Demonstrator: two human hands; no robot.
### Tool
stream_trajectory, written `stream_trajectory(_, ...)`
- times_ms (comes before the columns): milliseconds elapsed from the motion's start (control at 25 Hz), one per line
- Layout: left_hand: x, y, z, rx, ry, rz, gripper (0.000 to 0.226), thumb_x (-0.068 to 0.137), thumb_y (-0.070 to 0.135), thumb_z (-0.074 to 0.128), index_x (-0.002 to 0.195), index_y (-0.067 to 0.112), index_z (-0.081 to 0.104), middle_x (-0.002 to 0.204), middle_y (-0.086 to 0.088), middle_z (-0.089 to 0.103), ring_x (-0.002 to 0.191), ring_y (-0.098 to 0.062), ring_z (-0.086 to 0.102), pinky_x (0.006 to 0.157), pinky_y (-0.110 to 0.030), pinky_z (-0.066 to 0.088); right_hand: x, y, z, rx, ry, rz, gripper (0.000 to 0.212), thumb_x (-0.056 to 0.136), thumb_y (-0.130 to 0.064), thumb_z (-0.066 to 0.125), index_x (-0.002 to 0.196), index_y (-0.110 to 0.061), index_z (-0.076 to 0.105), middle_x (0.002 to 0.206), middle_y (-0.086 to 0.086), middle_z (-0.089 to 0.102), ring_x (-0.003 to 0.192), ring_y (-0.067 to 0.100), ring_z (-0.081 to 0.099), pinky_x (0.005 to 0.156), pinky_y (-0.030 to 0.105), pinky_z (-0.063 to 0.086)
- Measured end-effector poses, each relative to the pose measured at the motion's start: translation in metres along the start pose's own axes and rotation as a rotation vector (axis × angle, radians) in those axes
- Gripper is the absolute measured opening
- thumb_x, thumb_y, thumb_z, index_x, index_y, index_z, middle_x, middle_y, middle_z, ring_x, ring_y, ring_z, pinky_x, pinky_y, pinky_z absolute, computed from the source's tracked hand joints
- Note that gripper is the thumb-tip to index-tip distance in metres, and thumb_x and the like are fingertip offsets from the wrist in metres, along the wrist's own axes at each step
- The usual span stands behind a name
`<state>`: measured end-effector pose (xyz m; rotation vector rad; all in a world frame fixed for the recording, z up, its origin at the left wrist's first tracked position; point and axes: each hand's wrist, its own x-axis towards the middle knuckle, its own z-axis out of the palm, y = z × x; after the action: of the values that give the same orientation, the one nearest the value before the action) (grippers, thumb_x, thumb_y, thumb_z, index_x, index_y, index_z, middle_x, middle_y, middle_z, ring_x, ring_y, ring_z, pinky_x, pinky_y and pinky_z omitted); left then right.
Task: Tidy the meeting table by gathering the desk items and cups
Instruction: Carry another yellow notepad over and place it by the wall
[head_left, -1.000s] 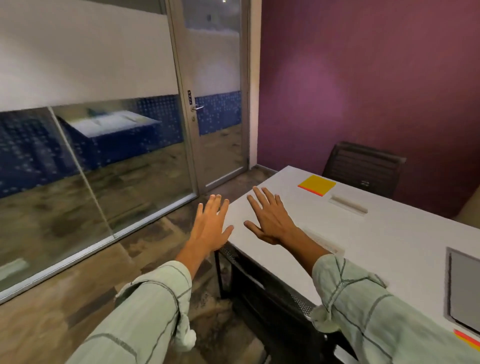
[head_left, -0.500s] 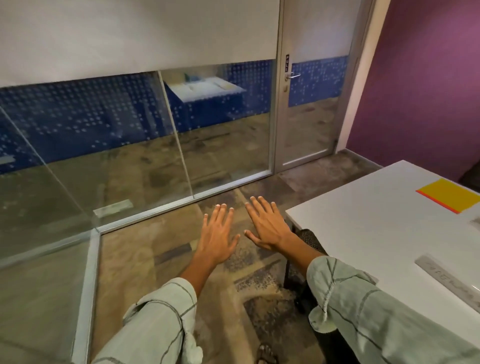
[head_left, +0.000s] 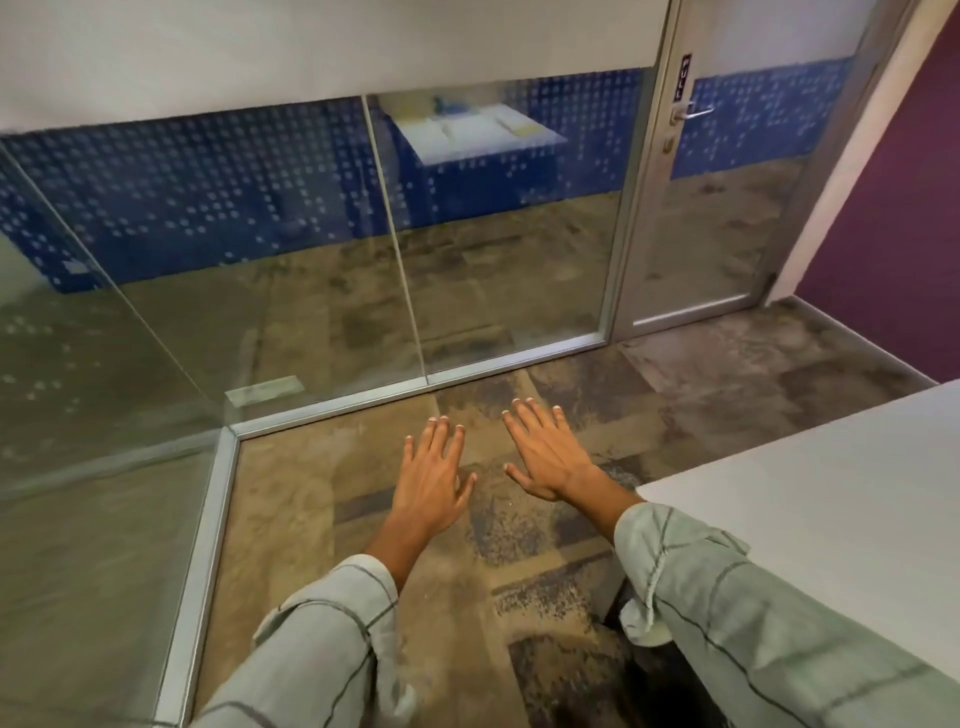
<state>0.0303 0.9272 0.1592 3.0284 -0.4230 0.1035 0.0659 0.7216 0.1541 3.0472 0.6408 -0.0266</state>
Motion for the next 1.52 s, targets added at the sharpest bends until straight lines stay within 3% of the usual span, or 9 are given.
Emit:
stream_trajectory(200, 0.079, 0.018, 0.018, -0.015, -0.077, 0.029, 0.07, 0.097, 0.05, 0.035, 0.153, 0.014, 0.014, 0.163, -0.012, 0.01, 0.151, -0.029, 0.005, 0.121, -0.051, 0.011, 0.051, 0.057, 0.019, 0.022, -0.016, 0.085, 0.079, 0.092, -0.052, 0.043, 0.152, -0.01, 0.015, 0.16, 0.017, 0.013, 0.147, 0.035, 0.01, 0.117, 0.059, 0.009)
stream_trajectory(480, 0.24, 0.041, 0.057, 0.016, -0.128, 0.233, 0.072, 0.095, 0.047, 0.039, 0.153, 0.013, 0.015, 0.163, -0.011, 0.011, 0.151, -0.029, 0.003, 0.12, -0.054, 0.012, 0.114, 0.149, 0.056, 0.026, -0.058, 0.273, 0.078, 0.094, -0.051, 0.04, 0.153, -0.01, 0.01, 0.161, 0.017, 0.008, 0.148, 0.034, 0.006, 0.118, 0.058, 0.009)
stream_trajectory(720, 0.397, 0.075, 0.067, 0.016, -0.143, 0.531, 0.073, 0.096, 0.048, 0.037, 0.154, 0.014, 0.01, 0.163, -0.011, 0.007, 0.151, -0.029, 0.001, 0.122, -0.051, 0.006, 0.158, 0.248, 0.063, 0.042, -0.126, 0.588, 0.08, 0.094, -0.053, 0.039, 0.154, -0.01, 0.009, 0.161, 0.017, 0.007, 0.148, 0.035, 0.004, 0.118, 0.059, 0.006)
stream_trajectory(920, 0.487, 0.118, 0.068, 0.036, -0.2, 0.718, 0.073, 0.098, 0.045, 0.034, 0.155, 0.013, 0.002, 0.163, -0.011, -0.003, 0.151, -0.029, -0.006, 0.122, -0.051, 0.004, 0.17, 0.294, 0.065, 0.125, -0.076, 0.844, 0.078, 0.095, -0.051, 0.038, 0.153, -0.009, 0.009, 0.161, 0.016, 0.007, 0.147, 0.036, 0.008, 0.118, 0.057, 0.008)
stream_trajectory(1200, 0.586, 0.224, 0.092, 0.049, -0.211, 0.959, 0.073, 0.096, 0.042, 0.039, 0.154, 0.013, 0.005, 0.163, -0.011, 0.002, 0.151, -0.029, -0.001, 0.122, -0.051, 0.004, 0.167, 0.398, 0.08, 0.187, -0.06, 1.082, 0.077, 0.095, -0.054, 0.036, 0.153, -0.011, 0.009, 0.162, 0.015, 0.007, 0.148, 0.036, 0.006, 0.118, 0.059, 0.008)
stream_trajectory(1520, 0.685, 0.429, 0.124, 0.077, -0.187, 1.177, 0.073, 0.095, 0.041, 0.046, 0.153, 0.014, 0.013, 0.162, -0.012, 0.011, 0.15, -0.032, 0.008, 0.121, -0.052, 0.013, 0.109, 0.574, 0.096, 0.227, -0.013, 1.294, 0.077, 0.093, -0.055, 0.037, 0.153, -0.013, 0.012, 0.161, 0.014, 0.01, 0.148, 0.034, 0.007, 0.118, 0.059, 0.007)
